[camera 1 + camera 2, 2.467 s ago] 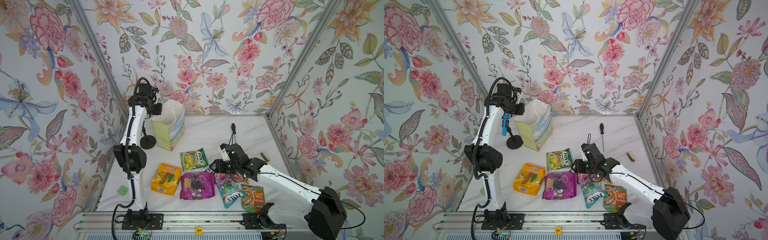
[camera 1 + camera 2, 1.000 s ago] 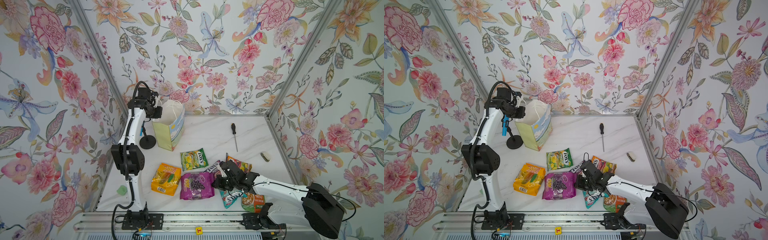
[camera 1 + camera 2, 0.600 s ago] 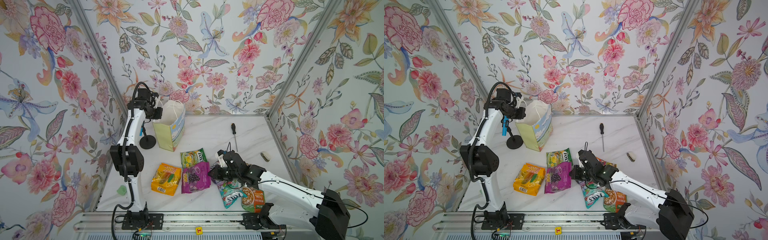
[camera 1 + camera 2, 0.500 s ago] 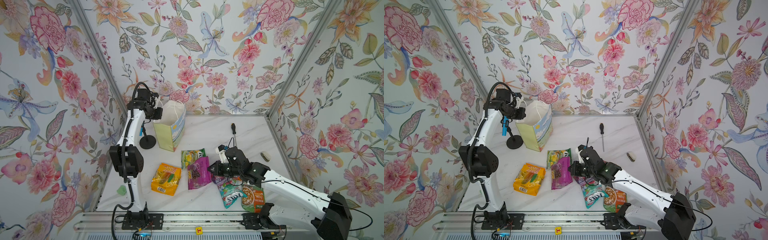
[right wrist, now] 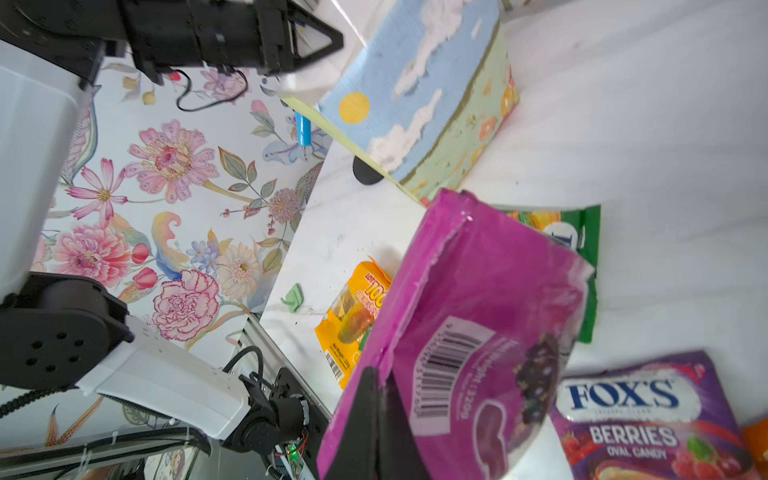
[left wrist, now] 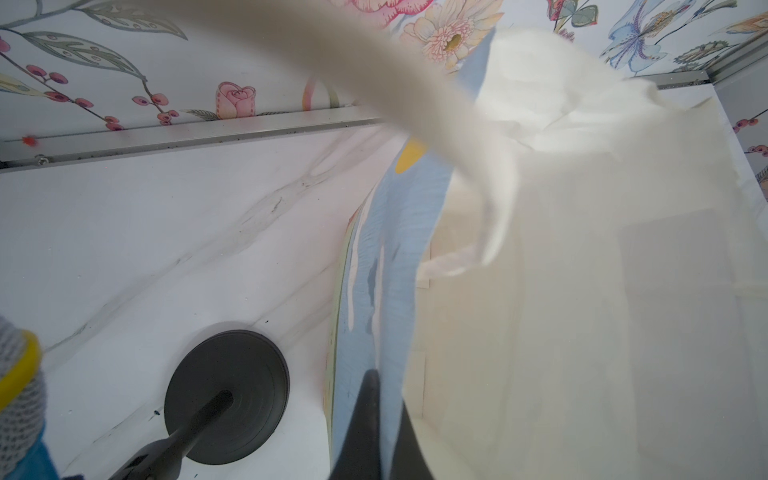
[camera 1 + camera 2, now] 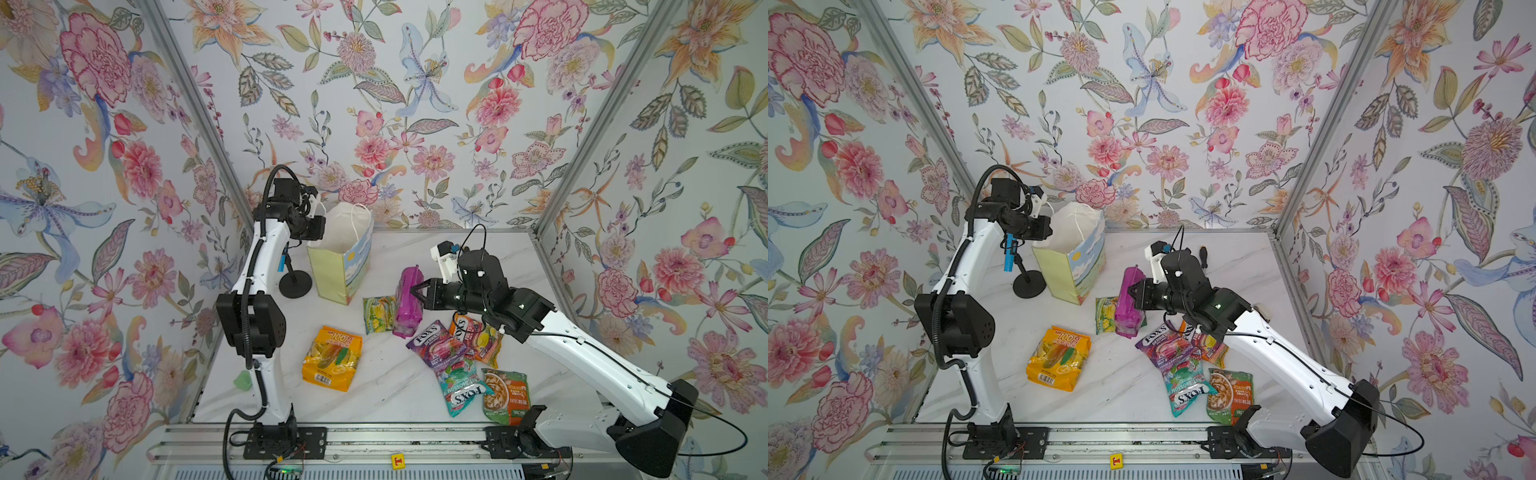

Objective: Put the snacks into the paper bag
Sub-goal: 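Grasp the purple grape candy packet with the right gripper and lift it toward the bag, then raise the purple packet with the right gripper and swing it above the bag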

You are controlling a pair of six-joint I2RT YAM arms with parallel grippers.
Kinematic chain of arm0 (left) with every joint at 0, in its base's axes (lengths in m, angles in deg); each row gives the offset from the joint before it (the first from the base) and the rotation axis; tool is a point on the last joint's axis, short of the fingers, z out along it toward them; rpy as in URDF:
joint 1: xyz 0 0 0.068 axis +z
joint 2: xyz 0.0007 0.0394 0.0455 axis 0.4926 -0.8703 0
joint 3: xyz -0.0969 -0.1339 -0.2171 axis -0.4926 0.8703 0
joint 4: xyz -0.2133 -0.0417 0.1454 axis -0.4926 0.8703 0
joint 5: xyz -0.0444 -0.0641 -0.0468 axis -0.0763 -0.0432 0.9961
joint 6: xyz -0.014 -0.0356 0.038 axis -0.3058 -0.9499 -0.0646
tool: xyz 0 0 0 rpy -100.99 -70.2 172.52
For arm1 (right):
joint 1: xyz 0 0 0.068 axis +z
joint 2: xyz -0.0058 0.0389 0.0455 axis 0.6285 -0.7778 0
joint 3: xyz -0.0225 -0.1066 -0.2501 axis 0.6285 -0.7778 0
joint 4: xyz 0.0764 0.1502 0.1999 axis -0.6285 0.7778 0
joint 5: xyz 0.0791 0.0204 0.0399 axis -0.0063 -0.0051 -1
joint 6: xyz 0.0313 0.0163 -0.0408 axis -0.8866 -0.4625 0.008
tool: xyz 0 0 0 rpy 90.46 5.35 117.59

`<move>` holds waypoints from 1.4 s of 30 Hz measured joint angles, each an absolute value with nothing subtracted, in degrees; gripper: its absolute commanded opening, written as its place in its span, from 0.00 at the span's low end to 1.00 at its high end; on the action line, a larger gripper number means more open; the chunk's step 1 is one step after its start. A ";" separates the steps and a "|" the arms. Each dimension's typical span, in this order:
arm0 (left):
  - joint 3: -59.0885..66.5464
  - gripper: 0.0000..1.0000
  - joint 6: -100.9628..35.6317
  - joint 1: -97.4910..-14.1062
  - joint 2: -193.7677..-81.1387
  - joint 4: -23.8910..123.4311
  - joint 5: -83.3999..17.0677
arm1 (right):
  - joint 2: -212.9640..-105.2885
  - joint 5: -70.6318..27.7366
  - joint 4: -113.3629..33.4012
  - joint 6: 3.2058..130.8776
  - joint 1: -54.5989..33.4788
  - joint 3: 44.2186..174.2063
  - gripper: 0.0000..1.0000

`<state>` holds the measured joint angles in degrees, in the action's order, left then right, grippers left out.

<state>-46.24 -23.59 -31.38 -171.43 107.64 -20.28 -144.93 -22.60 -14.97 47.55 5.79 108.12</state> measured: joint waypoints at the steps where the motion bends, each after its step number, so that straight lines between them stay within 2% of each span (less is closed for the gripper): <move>1: -46.13 0.02 -23.59 -31.38 -171.43 107.62 -20.23 | -145.91 -22.23 -14.88 48.45 5.79 110.39 0.00; 9: -45.13 0.02 -23.63 -31.38 -171.10 106.83 -19.93 | -152.21 -19.45 -15.10 54.76 5.24 125.39 0.00; 16: -43.47 0.02 -24.05 -31.27 -170.09 105.95 -18.64 | -157.41 -17.57 -15.40 57.41 0.63 134.76 0.00; 36: -37.15 0.02 -24.66 -31.27 -166.40 102.26 -16.80 | -190.57 -13.99 -14.90 60.53 -7.55 176.05 0.00; 42: -37.15 0.02 -24.66 -31.27 -166.35 102.26 -15.90 | -195.99 -14.58 -18.81 58.22 -9.18 177.76 0.00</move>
